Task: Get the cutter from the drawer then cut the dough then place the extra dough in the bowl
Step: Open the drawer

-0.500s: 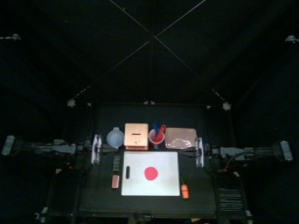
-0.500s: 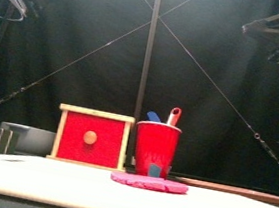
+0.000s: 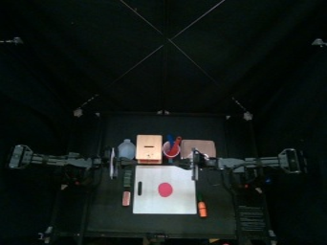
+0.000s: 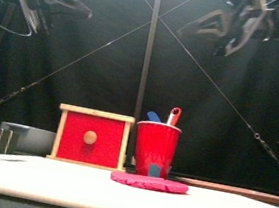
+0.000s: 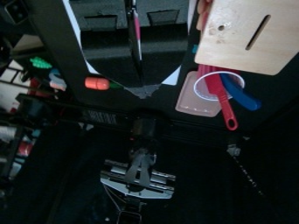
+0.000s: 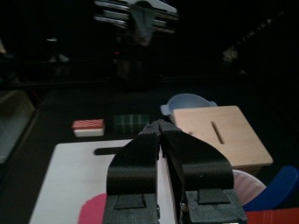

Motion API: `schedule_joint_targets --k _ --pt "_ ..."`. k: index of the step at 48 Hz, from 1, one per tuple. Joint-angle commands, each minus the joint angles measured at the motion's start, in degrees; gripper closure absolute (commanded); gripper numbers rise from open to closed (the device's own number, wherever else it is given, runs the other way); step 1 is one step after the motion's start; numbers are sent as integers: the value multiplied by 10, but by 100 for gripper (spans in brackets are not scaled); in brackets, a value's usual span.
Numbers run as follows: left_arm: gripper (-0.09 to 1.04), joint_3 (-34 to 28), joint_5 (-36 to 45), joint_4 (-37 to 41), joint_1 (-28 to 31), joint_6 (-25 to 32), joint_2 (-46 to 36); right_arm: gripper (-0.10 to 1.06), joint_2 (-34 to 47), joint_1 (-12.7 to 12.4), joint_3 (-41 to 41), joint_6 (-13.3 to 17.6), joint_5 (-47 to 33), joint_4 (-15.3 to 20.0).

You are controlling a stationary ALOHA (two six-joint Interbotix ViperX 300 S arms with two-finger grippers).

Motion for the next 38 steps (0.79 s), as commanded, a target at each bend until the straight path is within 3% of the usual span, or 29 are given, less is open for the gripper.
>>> schedule_joint_targets --k 1,9,15,25,38 --pt "96 -4 -29 -47 -13 -4 7 92 73 -35 -76 -1 -2 -4" --pt "95 15 -41 -163 -20 -18 12 92 174 -79 -147 -1 11 -13" --pt "95 28 -40 -253 -20 -22 24 92 242 -98 -191 -1 17 -16" --pt "96 38 -42 -374 -21 -21 61 92 308 -103 -250 0 29 -33" --pt "95 4 -44 -382 -36 -22 121 92 334 -94 -276 -1 96 -37"
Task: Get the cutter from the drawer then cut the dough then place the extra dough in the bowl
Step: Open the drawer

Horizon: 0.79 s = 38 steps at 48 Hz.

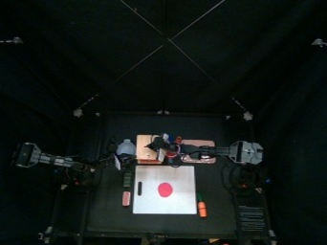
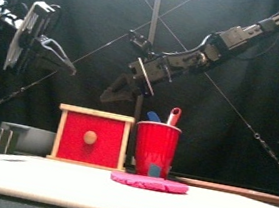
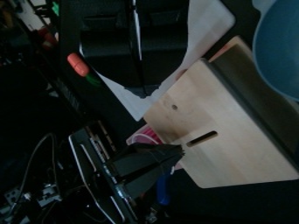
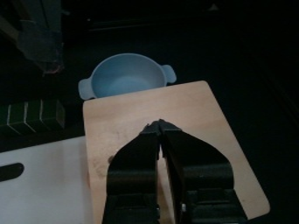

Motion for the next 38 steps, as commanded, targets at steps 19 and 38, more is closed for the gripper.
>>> schedule_joint_targets --k 19,38 --pt "95 -79 -4 2 -14 2 135 92 25 4 -9 0 46 1" --pt "48 -120 2 -63 -36 -59 192 92 18 5 -6 -2 63 -2"
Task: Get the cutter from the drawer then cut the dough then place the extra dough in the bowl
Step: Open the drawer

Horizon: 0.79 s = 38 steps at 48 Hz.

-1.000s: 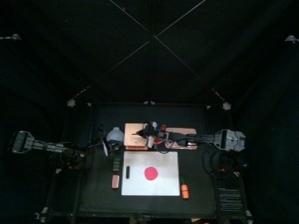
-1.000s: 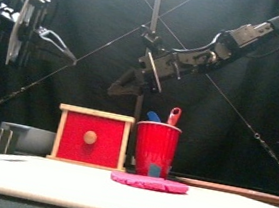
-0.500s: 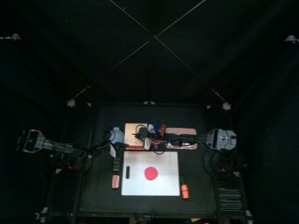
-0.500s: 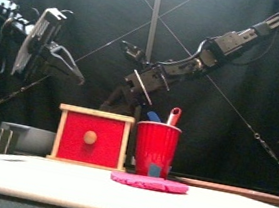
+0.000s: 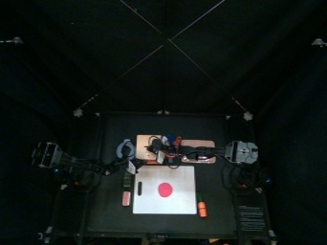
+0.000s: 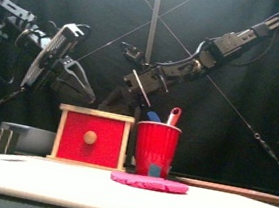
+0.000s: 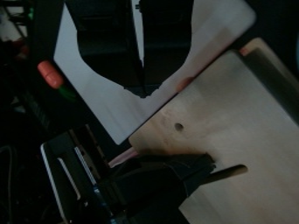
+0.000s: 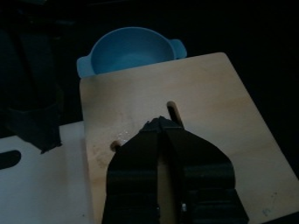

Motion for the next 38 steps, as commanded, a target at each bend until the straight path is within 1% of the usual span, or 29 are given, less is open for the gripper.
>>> schedule_joint_targets --k 1,5,8,11,14,23,38 --pt "45 -24 -1 -35 -13 -34 5 92 -16 1 -4 -3 8 0" --pt "31 -25 -1 -63 -16 -77 11 92 -16 1 -5 -5 8 -1" --pt "24 -23 -1 -74 -16 -105 15 92 -16 1 -5 -6 9 0" --pt "19 -22 -1 -77 -16 -129 23 92 -16 1 -7 -6 8 0" --pt "15 -23 -1 -76 -16 -150 33 92 -16 1 -8 -6 9 0" --pt "14 -33 -1 -76 -13 -185 69 92 -16 2 -9 -7 8 0" --pt "15 -53 -15 -77 -8 -195 114 92 -16 4 -10 -6 8 0"
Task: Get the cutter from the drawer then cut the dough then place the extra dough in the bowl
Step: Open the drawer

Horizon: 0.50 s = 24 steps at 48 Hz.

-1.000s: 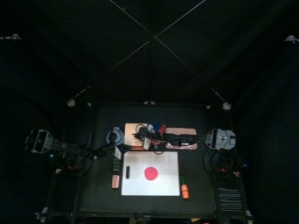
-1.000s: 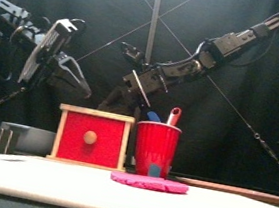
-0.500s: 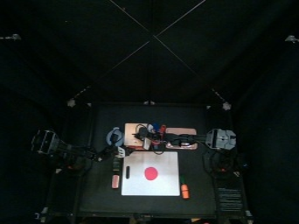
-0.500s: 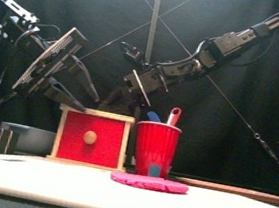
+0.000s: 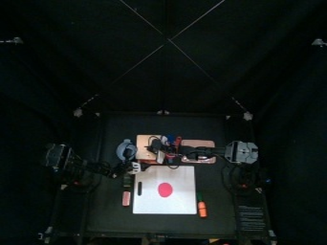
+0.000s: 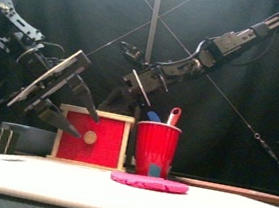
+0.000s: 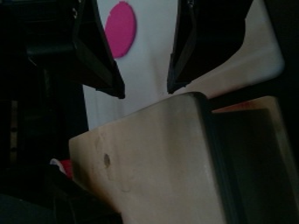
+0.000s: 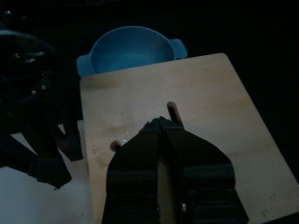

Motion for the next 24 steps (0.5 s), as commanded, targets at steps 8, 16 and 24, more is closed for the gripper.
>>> schedule_joint_targets --k 8,16,24 --pt "15 -23 -35 -5 11 -1 17 92 -17 2 -8 0 4 1" --pt "15 -24 -40 -12 19 0 30 92 -17 3 -8 0 4 1" --pt "15 -25 -57 -26 23 -1 45 92 -17 3 -10 0 4 1"
